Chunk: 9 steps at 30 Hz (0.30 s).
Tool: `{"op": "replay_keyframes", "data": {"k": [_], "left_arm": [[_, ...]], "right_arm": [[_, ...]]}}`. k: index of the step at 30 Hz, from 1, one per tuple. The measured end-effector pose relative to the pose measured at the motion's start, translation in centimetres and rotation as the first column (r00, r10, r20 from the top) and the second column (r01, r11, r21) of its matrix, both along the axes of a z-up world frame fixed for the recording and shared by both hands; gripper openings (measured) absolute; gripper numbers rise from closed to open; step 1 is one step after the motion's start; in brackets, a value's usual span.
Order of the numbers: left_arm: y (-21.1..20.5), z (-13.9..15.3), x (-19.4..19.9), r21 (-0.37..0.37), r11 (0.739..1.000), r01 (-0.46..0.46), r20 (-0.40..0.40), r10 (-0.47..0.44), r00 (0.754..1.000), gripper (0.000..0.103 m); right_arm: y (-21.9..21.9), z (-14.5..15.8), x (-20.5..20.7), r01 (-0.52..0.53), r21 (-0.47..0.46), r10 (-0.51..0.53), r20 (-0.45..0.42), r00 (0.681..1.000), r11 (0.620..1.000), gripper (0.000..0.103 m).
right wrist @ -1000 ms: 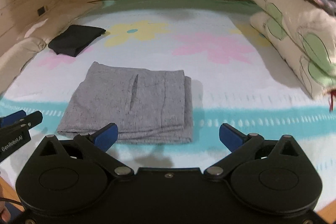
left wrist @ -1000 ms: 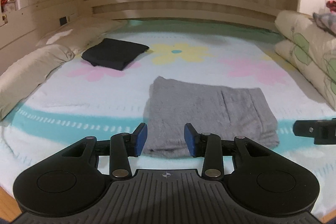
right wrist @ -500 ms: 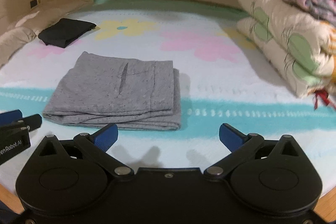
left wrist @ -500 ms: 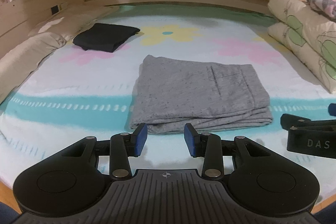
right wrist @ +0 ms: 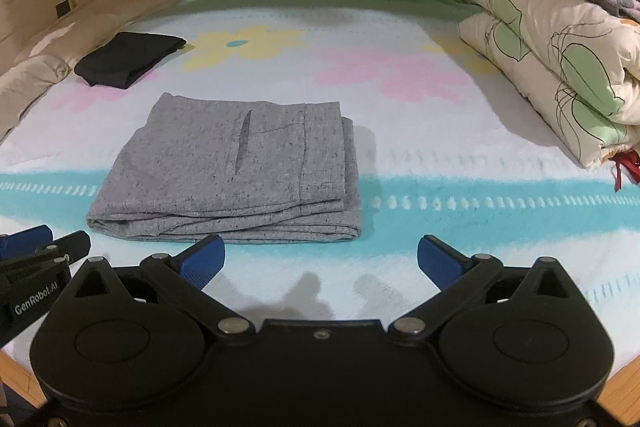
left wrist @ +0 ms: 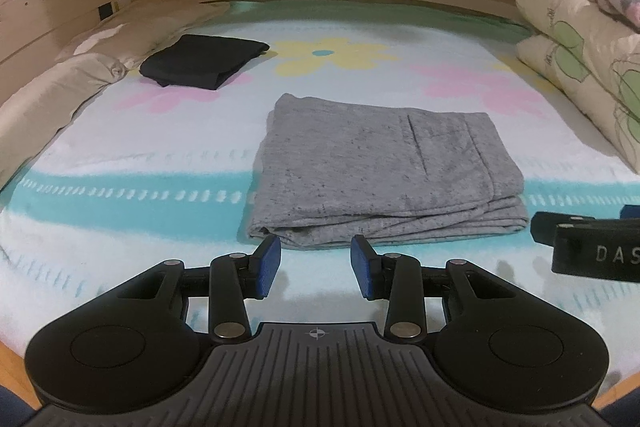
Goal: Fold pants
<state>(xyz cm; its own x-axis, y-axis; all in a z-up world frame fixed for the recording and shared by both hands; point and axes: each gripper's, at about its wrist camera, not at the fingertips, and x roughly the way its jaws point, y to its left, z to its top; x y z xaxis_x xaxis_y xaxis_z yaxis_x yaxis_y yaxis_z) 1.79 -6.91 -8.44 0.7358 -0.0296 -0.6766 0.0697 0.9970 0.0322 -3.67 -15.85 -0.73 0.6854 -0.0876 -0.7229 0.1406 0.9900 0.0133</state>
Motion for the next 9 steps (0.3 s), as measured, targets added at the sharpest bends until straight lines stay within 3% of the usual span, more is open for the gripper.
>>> {"op": "replay_keyframes", "data": {"k": [9], "left_arm": [[-0.52, -0.08, -0.25, 0.010, 0.999, 0.035, 0.006, -0.035, 0.999, 0.037]], "right_arm": [[-0.18, -0.09, -0.02, 0.009, 0.027, -0.009, -0.010, 1.000, 1.000, 0.102]]}}
